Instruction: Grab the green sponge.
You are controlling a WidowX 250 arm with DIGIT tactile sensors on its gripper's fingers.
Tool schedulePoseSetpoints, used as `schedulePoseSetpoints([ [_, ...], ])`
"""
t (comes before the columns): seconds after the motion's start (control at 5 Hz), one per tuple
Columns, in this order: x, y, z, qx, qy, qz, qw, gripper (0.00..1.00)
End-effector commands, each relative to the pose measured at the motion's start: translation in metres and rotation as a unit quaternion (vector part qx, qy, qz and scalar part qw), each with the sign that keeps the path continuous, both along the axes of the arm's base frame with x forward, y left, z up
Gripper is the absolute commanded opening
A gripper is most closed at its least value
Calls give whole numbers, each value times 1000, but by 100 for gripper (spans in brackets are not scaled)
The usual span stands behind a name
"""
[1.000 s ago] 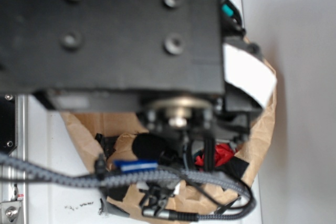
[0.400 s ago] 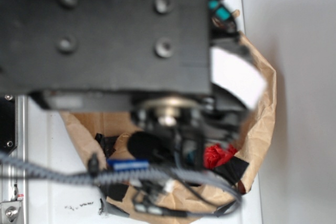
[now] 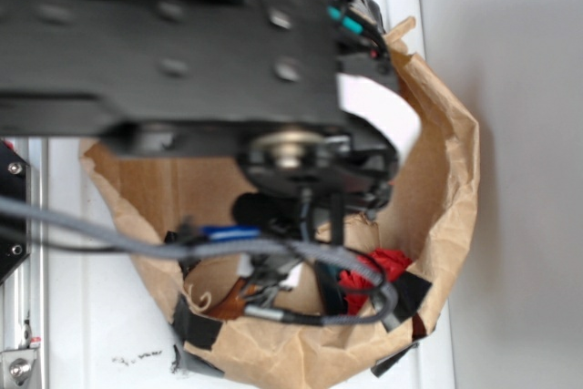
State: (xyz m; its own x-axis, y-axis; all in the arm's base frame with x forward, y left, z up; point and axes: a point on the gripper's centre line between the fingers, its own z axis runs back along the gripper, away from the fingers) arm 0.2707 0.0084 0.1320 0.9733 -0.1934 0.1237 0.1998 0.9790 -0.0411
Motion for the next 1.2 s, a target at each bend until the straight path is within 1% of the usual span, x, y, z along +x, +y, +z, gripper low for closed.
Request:
schedulePoseSetpoints([
  [0.0, 22, 20, -27, 14, -13, 20, 1000, 100],
  [0.2, 20, 24, -32, 27, -23, 25, 999, 100],
  [0.4, 26, 37, -38, 28, -31, 38, 998, 100],
  [0.6, 37, 48, -46, 26, -18, 61, 998, 100],
  [1.0, 42, 54, -51, 20, -7, 74, 997, 100],
])
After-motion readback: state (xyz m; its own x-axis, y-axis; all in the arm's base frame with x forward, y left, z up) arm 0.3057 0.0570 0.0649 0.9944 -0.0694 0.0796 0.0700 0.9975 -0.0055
